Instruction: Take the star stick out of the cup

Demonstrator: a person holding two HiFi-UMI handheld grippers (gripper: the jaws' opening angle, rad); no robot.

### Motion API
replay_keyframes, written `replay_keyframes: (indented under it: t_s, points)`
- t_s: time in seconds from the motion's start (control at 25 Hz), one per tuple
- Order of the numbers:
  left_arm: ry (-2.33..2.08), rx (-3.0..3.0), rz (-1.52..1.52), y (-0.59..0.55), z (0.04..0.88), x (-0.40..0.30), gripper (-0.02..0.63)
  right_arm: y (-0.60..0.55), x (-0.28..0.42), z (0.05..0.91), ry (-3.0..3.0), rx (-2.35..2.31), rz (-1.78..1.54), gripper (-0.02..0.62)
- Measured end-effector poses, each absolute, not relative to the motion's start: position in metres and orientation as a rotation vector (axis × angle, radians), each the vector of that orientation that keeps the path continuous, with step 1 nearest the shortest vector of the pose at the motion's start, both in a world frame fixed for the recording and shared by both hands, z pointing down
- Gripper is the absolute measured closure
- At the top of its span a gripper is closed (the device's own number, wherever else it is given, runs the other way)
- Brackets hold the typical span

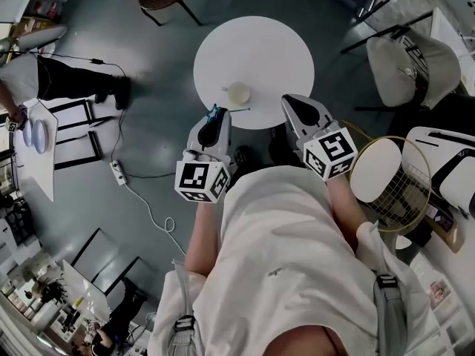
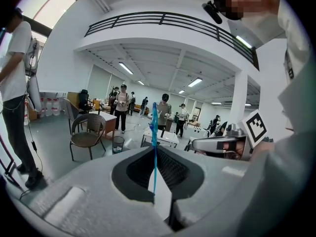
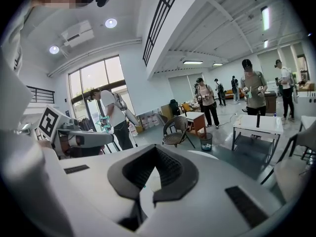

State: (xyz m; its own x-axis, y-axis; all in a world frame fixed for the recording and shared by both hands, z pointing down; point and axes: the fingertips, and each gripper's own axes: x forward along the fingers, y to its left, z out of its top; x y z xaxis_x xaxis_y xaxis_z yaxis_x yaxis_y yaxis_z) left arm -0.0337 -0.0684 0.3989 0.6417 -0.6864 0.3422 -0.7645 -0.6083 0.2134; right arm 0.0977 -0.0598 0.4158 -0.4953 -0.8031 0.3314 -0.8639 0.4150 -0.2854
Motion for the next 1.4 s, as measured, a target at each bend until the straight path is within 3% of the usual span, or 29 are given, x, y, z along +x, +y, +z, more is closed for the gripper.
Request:
replay_keyframes:
  t_s: [0.72,1.4]
  points:
    - [-0.969,2.597,0.298,-0.013,0.404,-0.127,0.584,0.03,0.014,0.406,-2.378,1.694,0.604,0.591]
    - [-0.781,2.709,0.334,0.014,0.403,-0.125,0.584,0.088,0.003,0.398,-2.333,1.843,0.611,0.589]
